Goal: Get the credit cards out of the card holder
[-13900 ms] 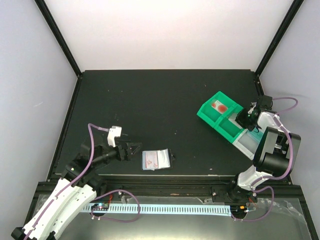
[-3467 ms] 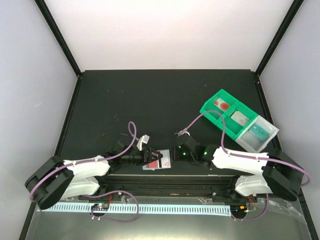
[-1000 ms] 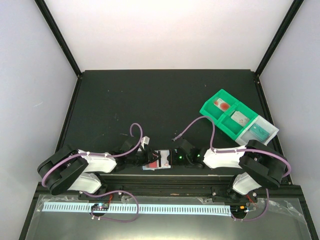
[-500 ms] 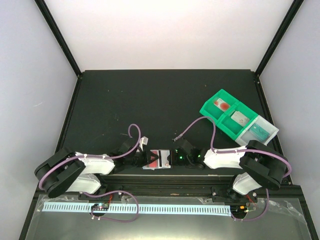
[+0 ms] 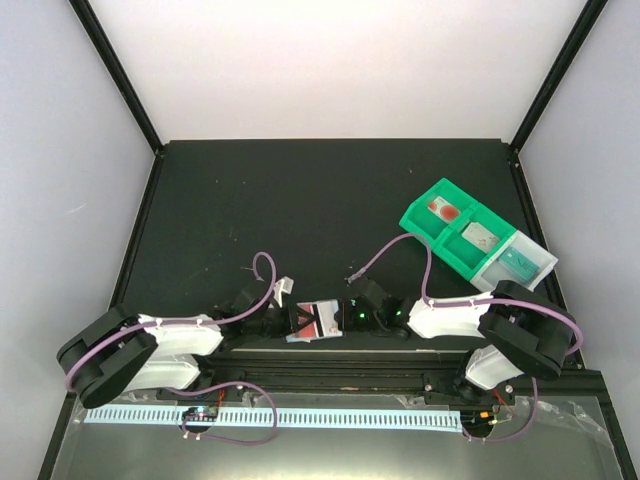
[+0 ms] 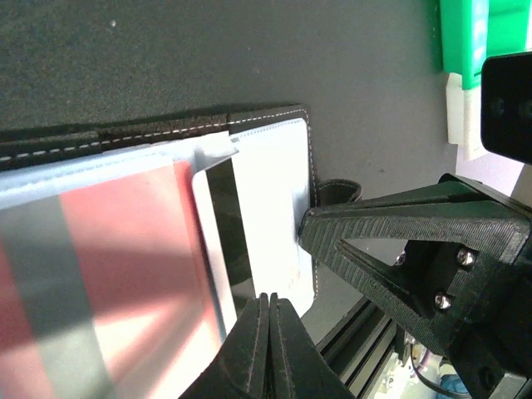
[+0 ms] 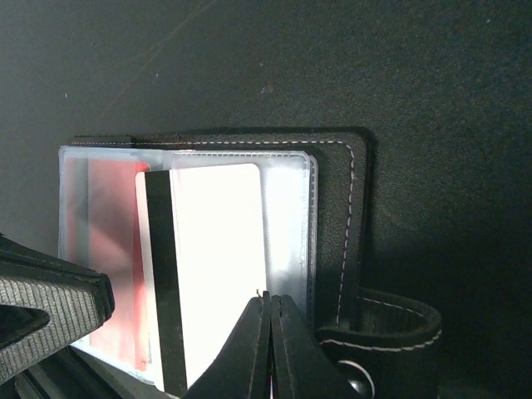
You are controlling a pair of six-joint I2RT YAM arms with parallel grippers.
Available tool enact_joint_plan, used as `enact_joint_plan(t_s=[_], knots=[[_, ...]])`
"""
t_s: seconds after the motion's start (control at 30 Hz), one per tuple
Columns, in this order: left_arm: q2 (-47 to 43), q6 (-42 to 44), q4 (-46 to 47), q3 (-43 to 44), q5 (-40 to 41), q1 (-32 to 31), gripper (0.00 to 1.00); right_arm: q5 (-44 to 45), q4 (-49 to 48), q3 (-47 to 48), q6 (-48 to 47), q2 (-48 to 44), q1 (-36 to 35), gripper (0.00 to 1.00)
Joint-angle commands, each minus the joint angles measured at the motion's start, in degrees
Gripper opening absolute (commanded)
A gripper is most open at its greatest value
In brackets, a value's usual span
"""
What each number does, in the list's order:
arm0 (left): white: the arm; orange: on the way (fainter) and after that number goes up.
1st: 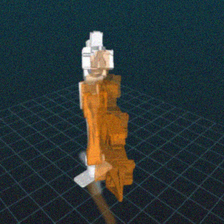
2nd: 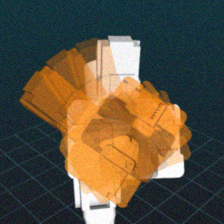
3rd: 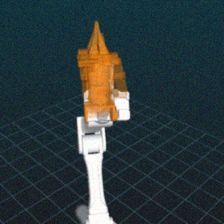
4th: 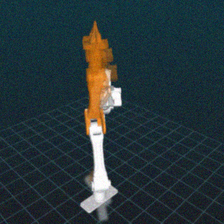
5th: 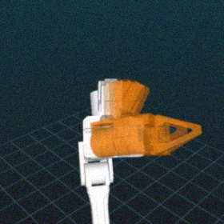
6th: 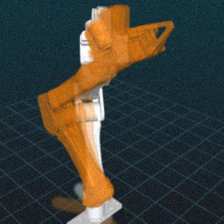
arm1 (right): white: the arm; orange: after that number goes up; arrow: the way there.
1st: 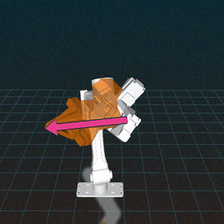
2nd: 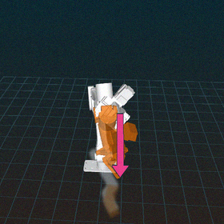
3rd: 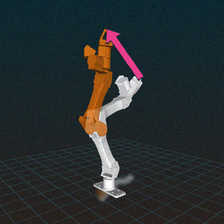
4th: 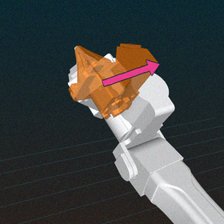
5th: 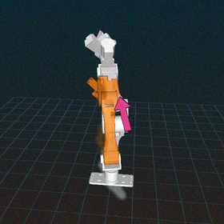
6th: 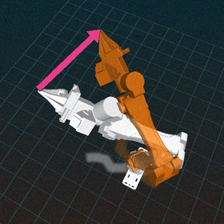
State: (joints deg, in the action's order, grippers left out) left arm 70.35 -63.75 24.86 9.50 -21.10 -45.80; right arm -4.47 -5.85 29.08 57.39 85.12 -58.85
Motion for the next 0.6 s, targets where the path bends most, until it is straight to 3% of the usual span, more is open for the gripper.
enact_joint_plan(t_s=[0.0, 0.23, 0.37, 0.57], knots=[[-1.75, 0.27, -2.07, -0.33, 0.15, -0.43, 0.02, 0.6, 4.06, -2.23, 0.06, 1.13, -0.58, 0.01], [-4.77, 0.2, -6.25, -0.7, 2.83, -0.42, 0.03, 0.11, 3.61, -2.61, 0.34, 1.18, -0.55, 0.01], [-5.52, 0.63, -6.47, -0.12, 3.0, -0.43, 0.24, 0.18, 5.93, -1.18, -0.6, -1.79, -0.63, 0.01], [-4.97, 0.99, -5.73, 0.87, 2.3, -0.43, 0.39, -1.88, 6.9, 1.2, -1.56, -6.6, -0.65, 0.02]])
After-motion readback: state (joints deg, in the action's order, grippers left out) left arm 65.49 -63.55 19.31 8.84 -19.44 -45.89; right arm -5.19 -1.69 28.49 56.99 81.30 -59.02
